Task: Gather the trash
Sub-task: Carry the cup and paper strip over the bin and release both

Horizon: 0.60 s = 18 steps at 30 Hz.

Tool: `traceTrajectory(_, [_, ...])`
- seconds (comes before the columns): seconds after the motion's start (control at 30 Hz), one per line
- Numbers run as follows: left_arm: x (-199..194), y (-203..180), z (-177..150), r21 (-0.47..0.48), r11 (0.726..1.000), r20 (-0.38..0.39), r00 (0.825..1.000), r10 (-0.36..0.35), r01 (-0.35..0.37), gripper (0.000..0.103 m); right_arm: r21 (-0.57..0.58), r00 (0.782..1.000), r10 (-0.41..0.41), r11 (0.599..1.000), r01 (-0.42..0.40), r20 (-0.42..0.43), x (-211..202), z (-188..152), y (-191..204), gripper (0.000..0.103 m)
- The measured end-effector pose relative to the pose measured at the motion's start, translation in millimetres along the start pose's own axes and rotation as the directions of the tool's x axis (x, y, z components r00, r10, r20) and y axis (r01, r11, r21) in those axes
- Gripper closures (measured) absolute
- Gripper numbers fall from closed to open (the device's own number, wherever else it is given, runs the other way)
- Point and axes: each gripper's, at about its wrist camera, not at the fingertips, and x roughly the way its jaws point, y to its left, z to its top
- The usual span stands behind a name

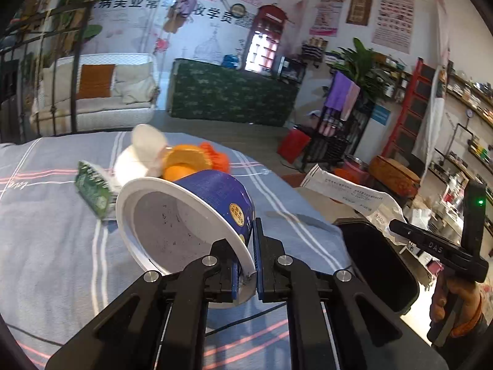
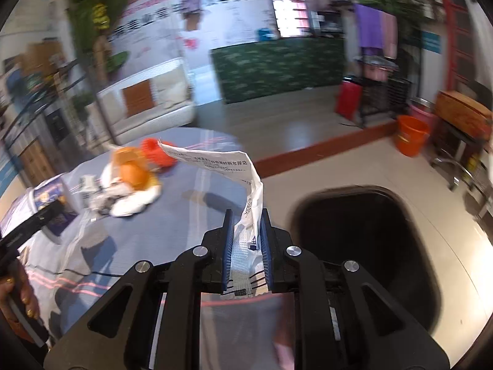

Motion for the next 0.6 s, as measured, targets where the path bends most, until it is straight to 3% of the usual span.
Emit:
traceTrajectory(0.3, [32,-58,2,0.093,0.984,-0.058,0.988,-0.144,0.149,0.094,0.092,0.984,-0.173,0.98,0.176,-0.034,-9,-17,-65,0.086])
traceTrajectory(0.53, [57,-114,-6,0.18,0.944,-0.135,0.957,-0.256,0.277,0.094,0.174,0.968,-0.203,0.958,0.228,-0.15,12,-51,-100,0.084])
traceTrajectory(0.6, [61,-124,-12,0.201,0.931,-0.158,0.948,-0.276,0.304,0.094,0.189,0.963,-0.212,0.952,0.242,-0.167,19,-57,-103,0.076])
